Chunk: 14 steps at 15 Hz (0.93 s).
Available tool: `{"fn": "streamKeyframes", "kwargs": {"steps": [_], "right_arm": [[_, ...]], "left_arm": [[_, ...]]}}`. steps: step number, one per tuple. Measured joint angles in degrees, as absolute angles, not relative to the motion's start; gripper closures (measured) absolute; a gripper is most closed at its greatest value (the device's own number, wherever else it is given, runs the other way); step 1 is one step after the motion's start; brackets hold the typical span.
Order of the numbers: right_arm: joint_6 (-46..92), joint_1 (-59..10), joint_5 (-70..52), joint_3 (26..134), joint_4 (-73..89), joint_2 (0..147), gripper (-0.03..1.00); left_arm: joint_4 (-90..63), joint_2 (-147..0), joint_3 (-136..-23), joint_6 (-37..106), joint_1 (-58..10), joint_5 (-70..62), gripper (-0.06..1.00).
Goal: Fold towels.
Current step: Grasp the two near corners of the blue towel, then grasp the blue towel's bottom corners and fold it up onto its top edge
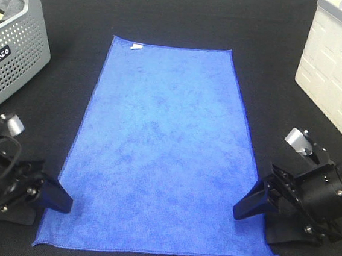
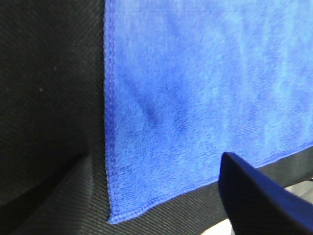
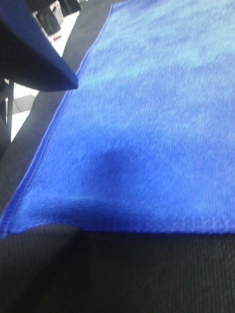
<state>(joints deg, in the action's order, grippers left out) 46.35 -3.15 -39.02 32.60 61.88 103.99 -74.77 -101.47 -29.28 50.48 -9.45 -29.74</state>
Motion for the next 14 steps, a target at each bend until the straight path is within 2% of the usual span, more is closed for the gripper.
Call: {"fn": "streamKeyframes", "kwargs": {"steps": [2,5,6,7,9,10,11,14], "right_arm": [[48.0,-3.2,-39.9,32.8,63.5,105.0,0.25],[53.0,-3.2,-39.9,32.8,67.2,106.3,0.36],[53.3,-3.2,-39.0,32.8,67.3,106.5,0.42],[53.3,-3.3,-37.1,32.8,66.9,106.5,0.59],[53.2,-3.3,-35.4,32.8,66.5,107.0,0.81],[53.1,-3.3,-35.1,32.8,66.5,107.0,0.93],[52.9,-3.3,-35.0,32.8,66.5,107.0,0.97],[52.7,-3.3,-36.0,32.8,66.3,107.0,0.97]], "left_arm": [[-75.5,-102.3,-30.2,50.5,-10.6,-29.7,0.25],[-78.3,-106.0,-34.0,50.5,-13.6,-30.9,0.31],[-78.8,-106.9,-34.7,50.4,-14.1,-30.9,0.37],[-79.3,-107.7,-35.0,49.8,-14.2,-30.5,0.50],[-79.4,-108.2,-35.0,49.7,-14.2,-29.2,0.79],[-79.4,-108.3,-35.0,49.6,-14.2,-29.2,0.90],[-79.4,-108.3,-35.0,49.6,-14.2,-29.2,0.94],[-76.6,-105.6,-35.0,48.0,-14.5,-30.4,0.94]]}}
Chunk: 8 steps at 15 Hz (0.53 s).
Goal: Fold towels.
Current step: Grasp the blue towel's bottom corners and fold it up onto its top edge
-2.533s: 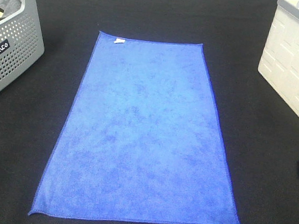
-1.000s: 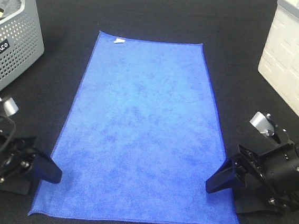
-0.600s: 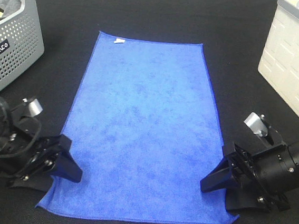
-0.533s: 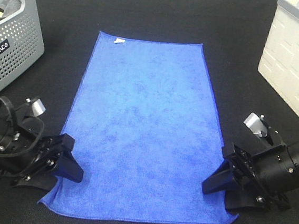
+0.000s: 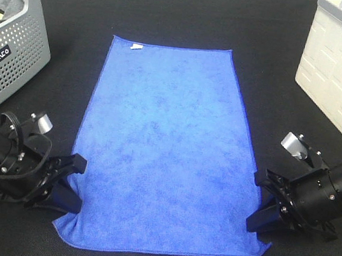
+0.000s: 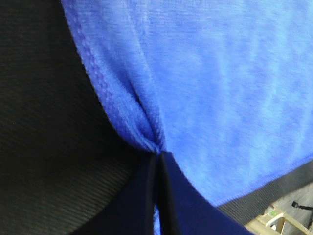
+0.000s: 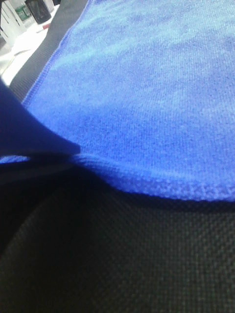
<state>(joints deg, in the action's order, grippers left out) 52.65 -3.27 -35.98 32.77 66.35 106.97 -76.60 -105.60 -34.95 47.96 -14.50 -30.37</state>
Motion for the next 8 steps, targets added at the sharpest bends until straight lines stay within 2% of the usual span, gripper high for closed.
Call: {"fn": "streamKeyframes", "kwargs": {"steps": [8], "right_arm": [[48.8,-3.3,-37.9,28.8,62.5,104.1,0.97]], "left_arm": [[-58.8,-95.3,-30.8,34.4,-14.5,-33.9,0.94]]}}
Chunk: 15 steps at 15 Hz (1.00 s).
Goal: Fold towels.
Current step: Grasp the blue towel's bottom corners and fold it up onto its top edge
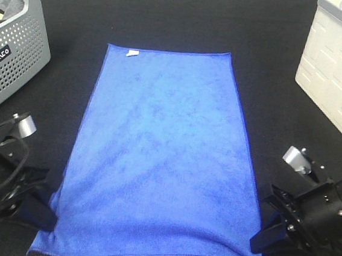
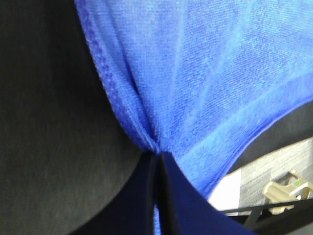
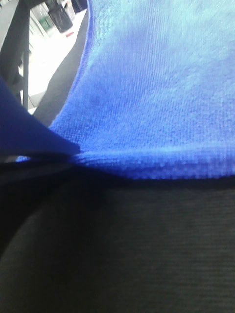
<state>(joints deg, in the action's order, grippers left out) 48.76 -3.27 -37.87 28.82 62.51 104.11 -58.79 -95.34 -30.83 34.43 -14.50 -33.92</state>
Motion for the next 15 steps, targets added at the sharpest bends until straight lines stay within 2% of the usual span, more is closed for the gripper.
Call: {"fn": "streamKeyframes", "kwargs": {"steps": [6,10,15], "right_arm": [[38.6,-3.3,-36.2,23.4,54.3,88.7,0.97],[35.2,-3.3,-37.5,19.9,51.8,85.3,0.97],[35.1,-3.3,-37.7,21.6,51.2,85.0,0.97]], "left_arm": [[-57.4,-88.8,-23.5,34.2,-14.5,-36.3,0.94],[-57.5,-85.9,-21.3,33.6,-14.5,-37.1,0.94],[-57.5,-80.8,-20.3,28.4,-14.7,-29.7,0.94]]}}
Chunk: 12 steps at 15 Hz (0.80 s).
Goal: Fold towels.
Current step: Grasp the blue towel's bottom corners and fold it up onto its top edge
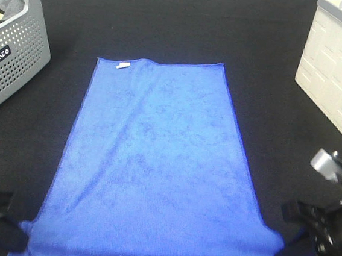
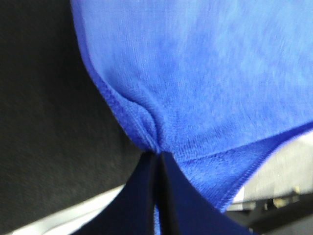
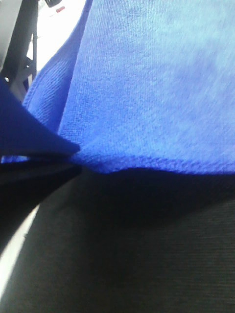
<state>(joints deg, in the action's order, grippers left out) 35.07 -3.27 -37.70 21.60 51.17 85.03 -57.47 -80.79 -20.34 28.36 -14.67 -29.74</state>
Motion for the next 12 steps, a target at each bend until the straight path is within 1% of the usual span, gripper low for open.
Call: {"fn": "streamKeyframes", "kwargs": {"steps": [3,5,8,9,10,12], "right_arm": [[35.1,-3.3,-38.7,29.6,49.9,85.7,0.97],[35.1,-3.3,-41.5,37.5,49.4,88.5,0.97],[35.0,-3.3,-45.3,50.9,49.1,96.3,0.97],[34.6,-3.3,-46.8,58.4,48.4,100.7,0.97],[33.5,-3.3,-47.6,62.9,47.6,103.4,0.97],[30.9,-3.3,-49.0,72.2,44.6,108.9,0.97]], "left_arm": [[-57.0,-80.8,-25.8,27.6,-14.7,-28.1,0.94],[-56.1,-82.7,-31.3,27.0,-14.7,-27.9,0.94],[-54.1,-91.3,-41.9,27.0,-14.7,-28.5,0.94],[-53.3,-95.7,-47.9,26.6,-14.7,-28.5,0.94],[-53.0,-98.3,-52.3,26.2,-14.5,-28.6,0.94],[-52.6,-103.5,-60.0,25.1,-12.9,-30.0,0.94]]}}
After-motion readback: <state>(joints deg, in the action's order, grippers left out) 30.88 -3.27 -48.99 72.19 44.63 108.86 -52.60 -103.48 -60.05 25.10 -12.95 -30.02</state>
